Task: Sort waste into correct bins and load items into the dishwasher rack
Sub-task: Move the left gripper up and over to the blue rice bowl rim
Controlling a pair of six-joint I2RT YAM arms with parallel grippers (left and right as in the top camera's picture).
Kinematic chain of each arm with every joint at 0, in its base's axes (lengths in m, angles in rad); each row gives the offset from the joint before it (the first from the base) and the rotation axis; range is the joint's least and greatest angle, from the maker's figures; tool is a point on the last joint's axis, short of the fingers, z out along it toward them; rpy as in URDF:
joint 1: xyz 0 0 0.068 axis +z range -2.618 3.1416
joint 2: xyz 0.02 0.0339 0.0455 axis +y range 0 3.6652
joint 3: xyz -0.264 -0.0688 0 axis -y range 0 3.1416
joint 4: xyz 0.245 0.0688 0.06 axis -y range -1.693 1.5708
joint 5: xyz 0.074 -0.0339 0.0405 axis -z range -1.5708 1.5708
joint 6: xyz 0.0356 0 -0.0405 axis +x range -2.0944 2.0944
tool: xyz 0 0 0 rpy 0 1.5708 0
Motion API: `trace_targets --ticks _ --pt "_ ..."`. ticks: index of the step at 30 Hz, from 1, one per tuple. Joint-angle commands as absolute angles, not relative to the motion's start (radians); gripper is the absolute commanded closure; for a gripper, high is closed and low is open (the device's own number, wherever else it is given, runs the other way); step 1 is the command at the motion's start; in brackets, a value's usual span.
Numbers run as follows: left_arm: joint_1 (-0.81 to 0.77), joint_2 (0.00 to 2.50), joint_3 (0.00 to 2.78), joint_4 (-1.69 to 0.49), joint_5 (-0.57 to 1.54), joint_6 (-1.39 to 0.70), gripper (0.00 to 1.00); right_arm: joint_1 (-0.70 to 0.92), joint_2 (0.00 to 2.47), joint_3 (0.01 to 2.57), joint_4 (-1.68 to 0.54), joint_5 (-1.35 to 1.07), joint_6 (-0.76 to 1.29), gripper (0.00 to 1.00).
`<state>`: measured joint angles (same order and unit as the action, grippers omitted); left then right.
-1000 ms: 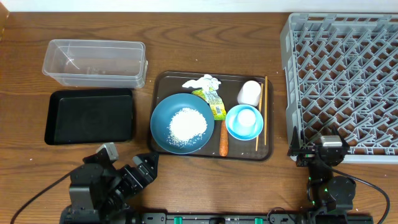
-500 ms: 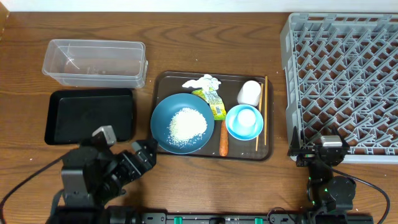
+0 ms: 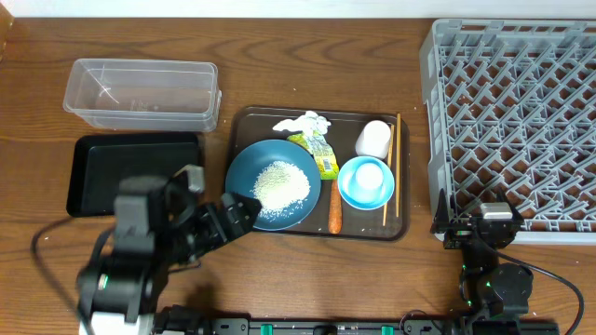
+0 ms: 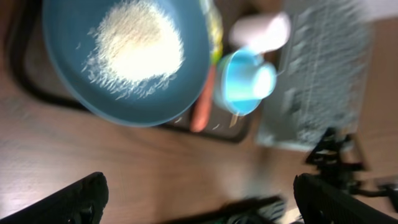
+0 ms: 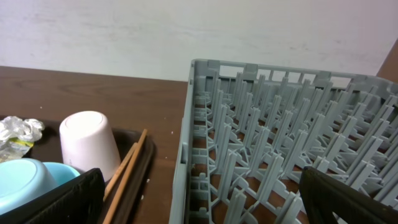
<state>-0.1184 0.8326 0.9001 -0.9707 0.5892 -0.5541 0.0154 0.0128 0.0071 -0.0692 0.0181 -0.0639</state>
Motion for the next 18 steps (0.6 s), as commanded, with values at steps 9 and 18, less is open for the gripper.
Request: trace_targets --ticks 9,18 --pt "-0.627 1.279 1.212 -1.026 -0.029 -0.566 0.02 0.023 0.011 0.006 -0.072 0.026 -0.076 0.01" --pt "-0.726 1.516 1.212 -0.865 -0.02 -0.566 0.02 0.023 0.011 0.006 -0.072 0.026 -0.076 0.01"
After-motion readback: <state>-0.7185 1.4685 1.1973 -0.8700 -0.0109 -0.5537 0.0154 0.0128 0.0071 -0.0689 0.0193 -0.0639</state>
